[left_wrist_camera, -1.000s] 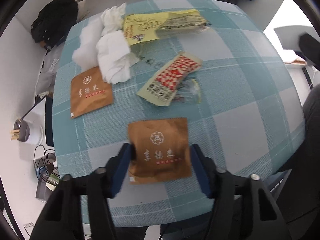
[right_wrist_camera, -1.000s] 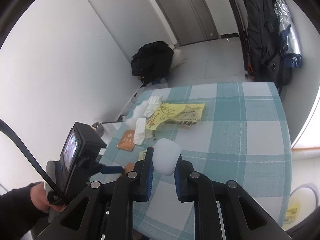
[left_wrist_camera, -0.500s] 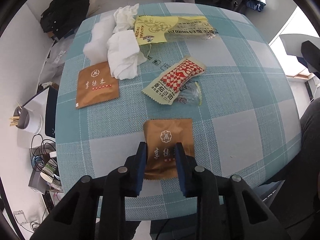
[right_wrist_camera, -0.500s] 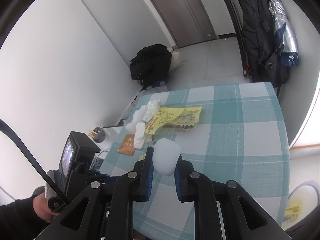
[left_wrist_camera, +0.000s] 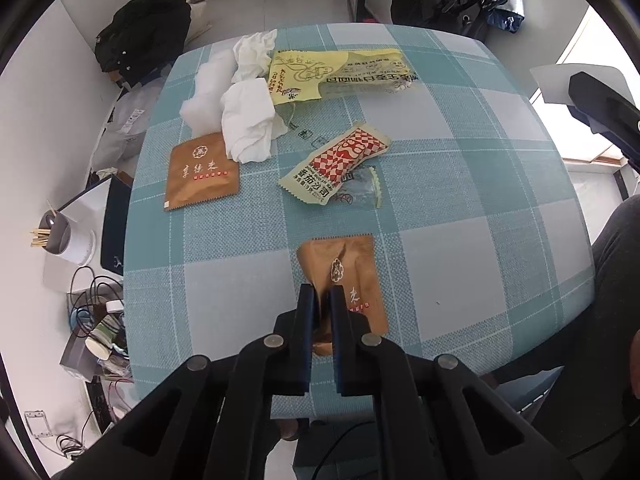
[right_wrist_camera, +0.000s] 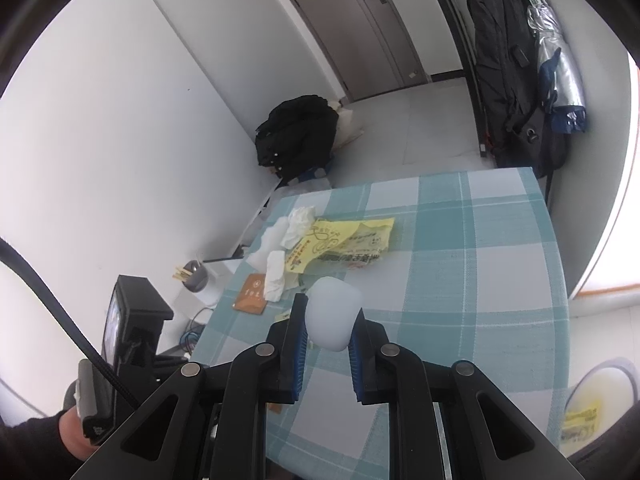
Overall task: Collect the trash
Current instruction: 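Lift the brown pouch with the left gripper while the right holds the foam tube, then carry the brown pouch and foam tube over the white bin with both grippers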
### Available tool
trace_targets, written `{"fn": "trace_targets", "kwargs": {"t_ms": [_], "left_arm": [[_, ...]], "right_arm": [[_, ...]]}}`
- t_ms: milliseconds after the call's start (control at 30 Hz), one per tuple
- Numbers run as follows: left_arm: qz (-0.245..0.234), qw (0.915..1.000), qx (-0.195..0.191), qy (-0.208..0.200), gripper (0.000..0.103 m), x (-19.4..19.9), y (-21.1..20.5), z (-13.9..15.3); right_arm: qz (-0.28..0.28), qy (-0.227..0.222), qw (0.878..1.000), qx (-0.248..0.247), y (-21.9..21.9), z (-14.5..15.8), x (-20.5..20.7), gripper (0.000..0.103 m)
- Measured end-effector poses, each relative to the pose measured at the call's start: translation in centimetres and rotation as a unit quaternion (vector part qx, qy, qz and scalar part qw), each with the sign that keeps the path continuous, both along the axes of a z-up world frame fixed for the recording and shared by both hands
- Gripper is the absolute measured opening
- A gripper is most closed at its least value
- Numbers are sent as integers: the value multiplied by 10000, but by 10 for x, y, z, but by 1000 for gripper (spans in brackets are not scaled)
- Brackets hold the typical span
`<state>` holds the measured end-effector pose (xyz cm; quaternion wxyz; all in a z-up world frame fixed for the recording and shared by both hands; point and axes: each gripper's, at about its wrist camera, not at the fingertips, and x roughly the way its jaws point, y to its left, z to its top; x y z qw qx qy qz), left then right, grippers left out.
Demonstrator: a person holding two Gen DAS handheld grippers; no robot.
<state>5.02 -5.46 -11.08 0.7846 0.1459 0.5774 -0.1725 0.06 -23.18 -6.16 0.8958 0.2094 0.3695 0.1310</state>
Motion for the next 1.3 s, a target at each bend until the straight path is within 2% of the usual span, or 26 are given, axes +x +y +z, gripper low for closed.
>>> {"fn": "trace_targets", "kwargs": {"t_ms": [167, 367, 967, 1300], "left_arm": [[68, 9992, 104, -389, 3, -8, -1, 13], [71, 9975, 13, -705, 3, -13, 0, 30], [-173, 9907, -310, -1313, 2, -20, -5, 63], [-106, 9829, -643, -1724, 2, -16, -11, 98]], "right_arm": [[-46, 9, 10000, 20, -3, 0, -3, 18], [-4, -24, 9999, -113, 0, 0, -8, 18], [93, -198, 9977, -635, 8, 12, -16, 16], [28, -644, 9947, -802, -3, 47, -21, 16]]}}
